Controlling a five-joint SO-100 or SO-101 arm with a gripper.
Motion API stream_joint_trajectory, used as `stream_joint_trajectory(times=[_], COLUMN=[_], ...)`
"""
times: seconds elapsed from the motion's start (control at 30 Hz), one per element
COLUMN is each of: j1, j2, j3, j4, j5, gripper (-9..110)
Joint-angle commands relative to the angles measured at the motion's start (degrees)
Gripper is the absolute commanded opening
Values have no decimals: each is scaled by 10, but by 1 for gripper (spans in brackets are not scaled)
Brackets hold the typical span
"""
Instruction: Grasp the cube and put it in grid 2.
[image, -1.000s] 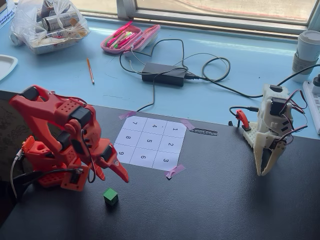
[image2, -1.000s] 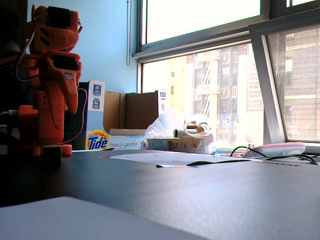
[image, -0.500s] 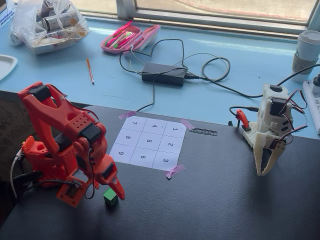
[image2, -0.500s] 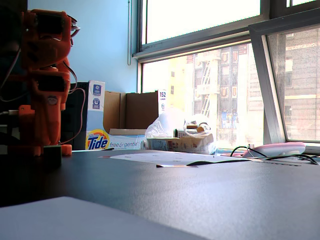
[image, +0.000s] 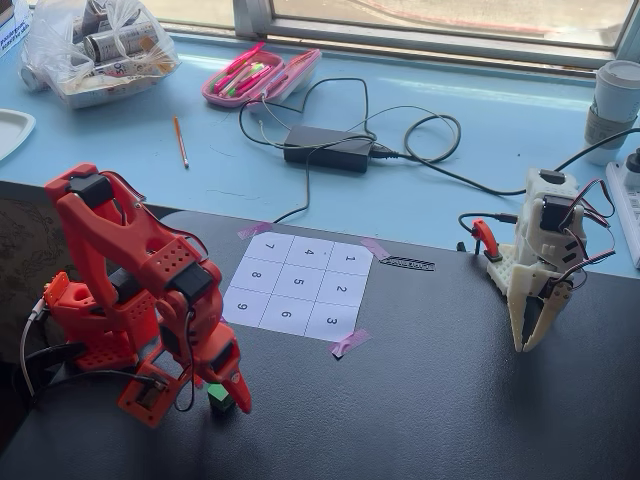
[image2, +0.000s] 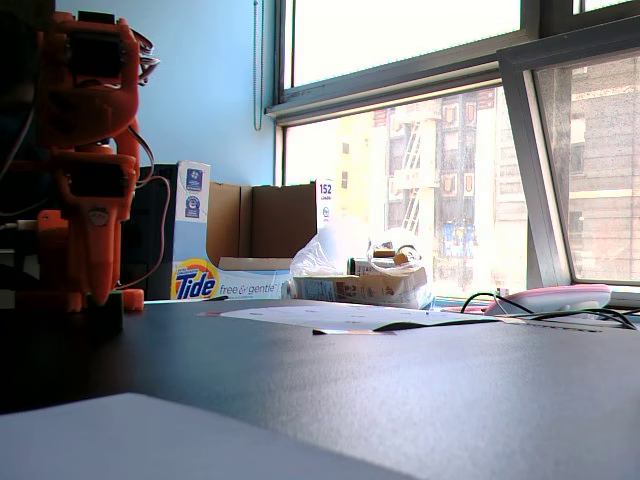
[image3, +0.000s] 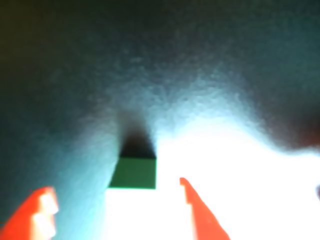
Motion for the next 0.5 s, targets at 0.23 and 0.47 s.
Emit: stream_joint_trajectory(times=[0.23,0.47], j1=[-3,-5], j2=[0,6], j3=[-26,-47], j4=[-13,8], j5=[-39,-41], gripper=[0,0])
